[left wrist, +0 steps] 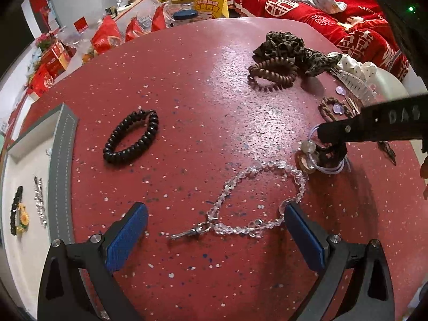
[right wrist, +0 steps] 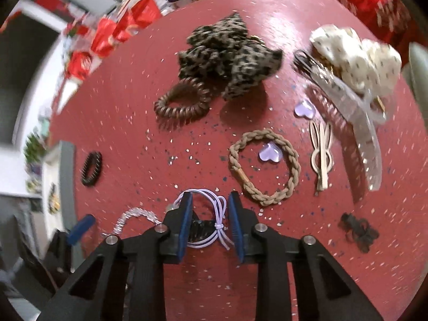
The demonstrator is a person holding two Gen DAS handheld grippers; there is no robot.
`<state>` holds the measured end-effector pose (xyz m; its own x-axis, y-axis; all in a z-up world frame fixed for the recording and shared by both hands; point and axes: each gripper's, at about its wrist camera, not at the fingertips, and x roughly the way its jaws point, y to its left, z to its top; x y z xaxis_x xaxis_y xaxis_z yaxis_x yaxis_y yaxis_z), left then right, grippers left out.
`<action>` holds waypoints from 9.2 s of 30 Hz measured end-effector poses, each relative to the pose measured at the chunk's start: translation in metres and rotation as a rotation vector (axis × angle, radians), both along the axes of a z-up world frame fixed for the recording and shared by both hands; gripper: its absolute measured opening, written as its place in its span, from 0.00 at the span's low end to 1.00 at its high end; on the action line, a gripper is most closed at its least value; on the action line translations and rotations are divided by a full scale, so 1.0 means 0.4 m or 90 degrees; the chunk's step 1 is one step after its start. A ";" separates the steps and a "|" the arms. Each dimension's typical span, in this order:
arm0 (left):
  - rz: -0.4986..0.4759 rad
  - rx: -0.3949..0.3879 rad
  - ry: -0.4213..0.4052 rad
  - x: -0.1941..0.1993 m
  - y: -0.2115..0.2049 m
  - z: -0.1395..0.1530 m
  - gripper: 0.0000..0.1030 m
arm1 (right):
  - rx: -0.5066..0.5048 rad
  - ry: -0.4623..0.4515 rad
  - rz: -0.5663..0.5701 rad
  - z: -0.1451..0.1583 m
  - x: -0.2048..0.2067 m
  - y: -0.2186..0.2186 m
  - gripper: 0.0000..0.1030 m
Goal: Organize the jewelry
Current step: 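Grasp the lavender hair tie with the right gripper while the left gripper grasps the clear crystal bead chain, then carry the crystal bead chain and lavender hair tie over the white tray with both grippers, then open the left gripper to drop the crystal chain while the right gripper releases the hair tie, then grasp the black claw clip with the right gripper while the left gripper grasps the silver rhinestone charm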
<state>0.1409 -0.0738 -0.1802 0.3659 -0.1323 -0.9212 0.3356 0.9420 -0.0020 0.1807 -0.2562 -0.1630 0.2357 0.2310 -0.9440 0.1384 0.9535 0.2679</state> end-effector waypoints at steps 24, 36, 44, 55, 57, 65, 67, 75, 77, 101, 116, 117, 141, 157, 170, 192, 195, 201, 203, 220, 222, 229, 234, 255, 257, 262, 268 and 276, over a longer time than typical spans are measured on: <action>0.012 -0.118 0.021 -0.043 0.041 0.086 0.14 | 0.134 -0.079 -0.044 0.086 -0.062 -0.034 0.04; 0.034 -0.147 0.010 -0.103 0.092 0.181 0.14 | 0.185 -0.084 -0.066 0.147 -0.154 -0.052 0.04; 0.064 -0.151 0.017 -0.173 0.151 0.231 0.14 | 0.168 -0.058 -0.060 0.169 -0.225 -0.023 0.04; 0.106 -0.158 0.023 -0.259 0.244 0.290 0.14 | 0.159 -0.030 -0.044 0.193 -0.294 0.044 0.04; 0.114 -0.160 0.021 -0.268 0.264 0.301 0.14 | 0.156 -0.029 -0.037 0.202 -0.302 0.062 0.04; 0.148 -0.161 0.000 -0.289 0.352 0.350 0.14 | 0.156 -0.026 -0.011 0.237 -0.299 0.139 0.04; 0.161 -0.162 -0.009 -0.291 0.383 0.362 0.14 | 0.157 -0.029 -0.002 0.249 -0.294 0.164 0.04; 0.213 -0.156 -0.035 -0.288 0.512 0.380 0.14 | 0.161 -0.044 0.061 0.294 -0.253 0.300 0.04; 0.229 -0.153 -0.041 -0.286 0.547 0.379 0.14 | 0.163 -0.045 0.078 0.301 -0.246 0.334 0.04; 0.335 -0.163 -0.071 -0.153 0.771 0.260 0.14 | 0.202 -0.055 0.250 0.261 -0.054 0.738 0.04; 0.383 -0.136 -0.020 -0.120 0.822 0.077 0.14 | 0.227 0.027 0.229 0.042 -0.008 0.792 0.04; 0.382 -0.131 -0.017 -0.119 0.823 0.070 0.14 | 0.217 0.030 0.231 0.028 -0.007 0.793 0.04; 0.367 0.032 -0.020 -0.069 0.775 0.024 0.71 | 0.038 -0.025 0.272 -0.016 0.030 0.802 0.04; 0.370 0.047 -0.033 -0.087 0.755 0.054 0.79 | 0.063 -0.046 0.272 0.044 -0.009 0.770 0.40; 0.380 0.049 -0.028 -0.112 0.743 0.073 1.00 | 0.081 -0.060 0.263 0.100 -0.047 0.730 0.50; 0.304 0.046 -0.001 -0.198 0.593 0.117 1.00 | 0.116 -0.036 0.181 0.111 -0.167 0.507 0.83; 0.285 0.039 0.000 -0.221 0.551 0.130 1.00 | 0.108 -0.029 0.153 0.107 -0.198 0.443 0.86; 0.241 0.050 -0.008 -0.264 0.456 0.146 1.00 | 0.094 -0.001 0.099 0.083 -0.260 0.315 0.86; 0.229 0.046 -0.006 -0.272 0.428 0.147 1.00 | 0.089 0.009 0.087 0.070 -0.283 0.280 0.86; 0.188 -0.060 0.081 -0.284 0.270 0.088 1.00 | 0.034 0.036 0.009 0.027 -0.348 0.080 0.86; 0.207 -0.067 0.093 -0.276 0.268 0.070 1.00 | 0.025 0.034 0.008 0.027 -0.343 0.069 0.86; 0.249 -0.045 0.087 -0.239 0.254 0.027 1.00 | -0.006 0.030 0.010 0.010 -0.321 0.037 0.86; 0.269 -0.012 0.065 -0.216 0.247 0.006 1.00 | -0.023 0.017 0.018 0.014 -0.300 0.009 0.87; 0.259 -0.021 0.028 -0.119 0.220 -0.027 0.94 | -0.094 -0.052 0.078 0.005 -0.116 0.030 0.84; 0.256 -0.026 0.027 -0.118 0.216 -0.027 0.92 | -0.111 -0.058 0.088 0.006 -0.106 0.047 0.76; 0.251 -0.041 0.031 -0.125 0.232 -0.014 0.91 | -0.154 -0.070 0.114 0.007 -0.097 0.084 0.66; 0.253 -0.053 0.030 -0.145 0.247 -0.008 0.85 | -0.179 -0.083 0.122 0.015 -0.093 0.096 0.21; 0.251 -0.068 0.036 -0.161 0.266 -0.004 0.81 | -0.114 -0.089 0.088 0.039 -0.150 0.062 0.18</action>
